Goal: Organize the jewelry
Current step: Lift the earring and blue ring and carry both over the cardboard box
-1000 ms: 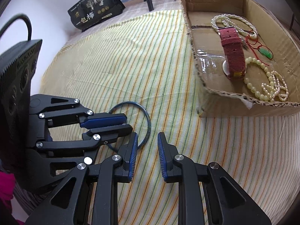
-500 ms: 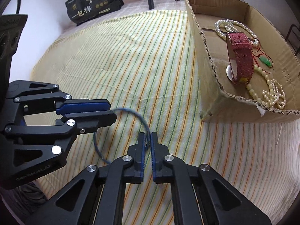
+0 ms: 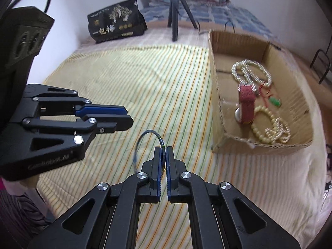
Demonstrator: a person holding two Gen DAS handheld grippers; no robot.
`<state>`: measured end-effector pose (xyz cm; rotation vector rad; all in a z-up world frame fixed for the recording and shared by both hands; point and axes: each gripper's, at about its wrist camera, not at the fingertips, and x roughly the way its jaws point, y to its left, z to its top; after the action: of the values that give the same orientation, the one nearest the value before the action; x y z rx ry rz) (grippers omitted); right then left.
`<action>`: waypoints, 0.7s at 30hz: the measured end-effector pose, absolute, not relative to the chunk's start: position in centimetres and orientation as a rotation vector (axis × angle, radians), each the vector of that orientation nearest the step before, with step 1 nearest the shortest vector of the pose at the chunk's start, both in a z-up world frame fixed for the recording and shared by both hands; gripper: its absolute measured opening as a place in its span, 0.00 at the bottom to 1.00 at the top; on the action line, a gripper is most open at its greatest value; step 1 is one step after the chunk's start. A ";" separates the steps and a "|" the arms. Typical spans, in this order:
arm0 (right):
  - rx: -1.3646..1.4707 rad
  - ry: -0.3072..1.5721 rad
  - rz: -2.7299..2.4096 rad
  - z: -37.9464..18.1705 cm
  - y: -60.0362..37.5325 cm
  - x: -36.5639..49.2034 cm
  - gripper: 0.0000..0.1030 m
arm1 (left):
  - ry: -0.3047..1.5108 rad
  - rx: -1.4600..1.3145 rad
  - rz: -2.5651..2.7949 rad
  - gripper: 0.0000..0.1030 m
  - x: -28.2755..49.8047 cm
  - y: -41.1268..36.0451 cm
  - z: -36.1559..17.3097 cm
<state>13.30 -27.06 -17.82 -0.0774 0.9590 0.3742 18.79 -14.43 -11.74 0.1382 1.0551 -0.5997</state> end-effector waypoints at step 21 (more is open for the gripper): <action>-0.087 0.744 0.241 -10.3 -32.8 9.5 0.02 | 0.953 0.055 -0.621 0.08 19.8 -16.2 -7.5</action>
<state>9.51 -32.82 -10.26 -0.0870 0.7442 0.2413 19.75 -16.18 -7.46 0.0547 0.9533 -0.6214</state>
